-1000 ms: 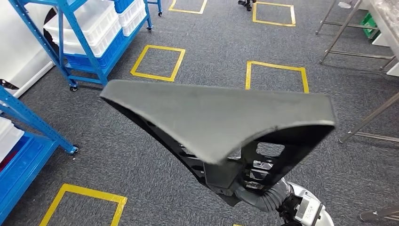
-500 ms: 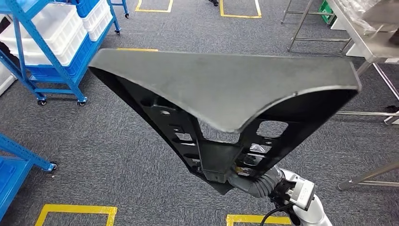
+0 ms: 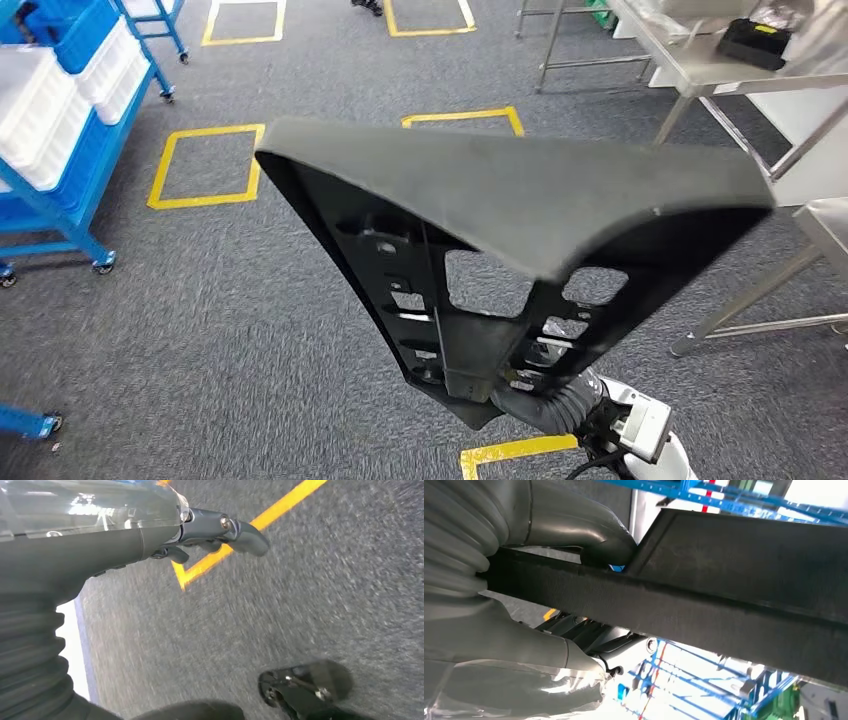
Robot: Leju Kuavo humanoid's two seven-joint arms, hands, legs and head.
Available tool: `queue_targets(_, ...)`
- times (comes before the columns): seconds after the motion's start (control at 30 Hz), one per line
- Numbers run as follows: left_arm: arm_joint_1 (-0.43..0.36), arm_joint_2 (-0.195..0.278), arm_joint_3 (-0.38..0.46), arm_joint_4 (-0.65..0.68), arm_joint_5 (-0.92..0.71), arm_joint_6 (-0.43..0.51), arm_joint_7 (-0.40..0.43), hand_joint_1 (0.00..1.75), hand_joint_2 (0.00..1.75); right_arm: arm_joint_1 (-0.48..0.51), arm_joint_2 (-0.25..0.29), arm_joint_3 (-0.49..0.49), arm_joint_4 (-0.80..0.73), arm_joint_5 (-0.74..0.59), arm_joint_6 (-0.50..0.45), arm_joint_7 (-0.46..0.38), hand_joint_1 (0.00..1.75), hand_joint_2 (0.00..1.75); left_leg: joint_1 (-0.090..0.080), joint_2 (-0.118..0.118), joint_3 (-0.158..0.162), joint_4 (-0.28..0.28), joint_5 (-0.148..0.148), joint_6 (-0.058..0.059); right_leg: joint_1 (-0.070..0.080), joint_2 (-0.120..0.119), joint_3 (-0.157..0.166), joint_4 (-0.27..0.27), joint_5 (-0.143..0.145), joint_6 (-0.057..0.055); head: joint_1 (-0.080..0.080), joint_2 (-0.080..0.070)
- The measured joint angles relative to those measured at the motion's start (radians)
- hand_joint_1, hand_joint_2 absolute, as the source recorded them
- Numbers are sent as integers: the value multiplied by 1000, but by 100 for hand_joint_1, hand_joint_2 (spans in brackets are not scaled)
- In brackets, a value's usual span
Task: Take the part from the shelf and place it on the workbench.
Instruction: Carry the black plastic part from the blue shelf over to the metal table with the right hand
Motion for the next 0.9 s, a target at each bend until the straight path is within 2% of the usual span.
queue_targets(0.03,4,0,0,0,-1,1,-1,0,175,2,0,0,0,0,1,0,140,175,0,-15,8,-22,-2,3,-2,12,-7,3,2,6,0,0)
queue_targets(0.07,9,0,0,0,-3,1,-4,0,175,5,0,0,0,0,3,0,140,175,-1,-16,10,-30,-6,7,-4,24,-13,3,5,12,0,0)
queue_targets(0.1,14,1,1,0,-6,3,-10,0,175,7,0,0,0,0,4,0,140,175,-1,-7,12,-36,-7,13,-6,35,-18,1,9,19,0,0)
queue_targets(0.13,17,0,1,0,-9,5,-19,0,175,10,0,0,0,1,5,0,140,175,-1,4,13,-41,-3,20,-6,34,-21,2,10,24,0,0)
queue_targets(0.2,20,-1,0,0,-14,9,-38,0,175,10,1,-1,-3,2,4,-1,140,175,1,26,17,-53,5,34,-3,-9,-41,40,-14,32,0,0)
queue_targets(0.27,22,-2,0,0,-17,15,-52,0,175,9,2,-2,-4,3,1,-1,140,175,-1,49,18,-57,7,41,-5,-65,-95,149,-68,39,0,0)
queue_targets(0.3,24,-1,0,0,-18,19,-58,0,175,11,2,-2,-4,4,-1,-1,140,175,-3,62,18,-57,6,42,-8,-76,-126,211,-91,42,0,0)
queue_targets(0.33,26,-1,0,0,-19,22,-65,0,175,14,3,-2,-4,5,-2,-1,140,175,-5,75,18,-56,5,43,-11,-82,-147,251,-100,45,0,0)
queue_targets(0.37,26,-1,0,0,-19,24,-72,0,175,18,3,-2,-5,6,-4,-1,140,175,-6,88,19,-56,3,42,-13,-85,-152,258,-91,47,0,0)
queue_targets(0.4,24,0,0,0,-19,26,-77,0,175,21,3,-2,-5,8,-6,-2,140,175,-6,100,20,-56,1,41,-14,-90,-136,226,-66,47,0,0)
queue_targets(0.43,20,0,0,0,-19,26,-80,0,175,23,3,-2,-6,10,-8,-4,140,175,-6,111,23,-56,-1,39,-13,-100,-103,164,-32,45,0,0)
queue_targets(0.47,16,0,0,0,-19,25,-80,0,175,23,3,-2,-7,12,-9,-6,140,175,-8,120,26,-56,-4,36,-10,-121,-66,95,-7,42,0,0)
queue_targets(0.53,10,-1,0,0,-19,24,-71,0,175,23,3,-2,-10,15,-10,-11,140,175,-12,138,31,-54,-11,26,0,-149,-21,7,14,31,0,0)
queue_targets(0.57,8,-1,0,0,-18,23,-62,0,175,23,3,-2,-12,15,-10,-13,140,175,-13,147,33,-54,-14,20,5,-151,-18,-3,10,26,0,0)
queue_targets(0.63,7,-1,0,0,-14,22,-41,0,175,23,3,-2,-14,16,-7,-16,140,175,-12,162,39,-54,-21,10,5,-127,-17,-7,12,15,0,0)
queue_targets(0.67,6,-2,0,0,-12,21,-30,0,175,23,2,-2,-16,16,-6,-16,140,175,-11,153,39,-46,-30,5,3,-117,-14,-12,14,11,0,0)
queue_targets(0.7,6,-2,0,0,-10,20,-20,0,175,21,1,-2,-18,16,-5,-16,140,175,-9,135,30,-19,-48,0,-1,-108,-12,-16,15,5,0,0)
queue_targets(0.77,2,-2,1,0,-8,18,-5,0,175,17,-1,-2,-22,17,-5,-16,140,175,-6,91,-19,93,-108,-6,-2,-92,-9,-19,16,-3,0,0)
queue_targets(0.8,-2,-2,1,0,-8,17,-2,0,175,17,-2,-2,-22,18,-6,-15,140,175,-6,82,-52,163,-138,-8,-1,-83,-9,-18,16,-5,0,0)
queue_targets(0.83,-7,-2,1,0,-9,14,1,0,175,19,-2,-2,-24,21,-8,-14,140,175,-5,79,-77,214,-152,-10,-1,-73,-9,-17,16,-6,0,0)
queue_targets(0.87,-9,-2,1,0,-11,12,3,0,175,22,-2,-2,-27,23,-10,-13,140,175,-5,78,-87,234,-148,-10,-1,-61,-9,-16,15,-6,0,0)
queue_targets(0.9,-10,-2,1,0,-14,9,6,0,175,25,-2,-2,-32,25,-12,-12,140,175,-3,74,-80,214,-123,-11,-1,-47,-8,-15,15,-5,0,0)
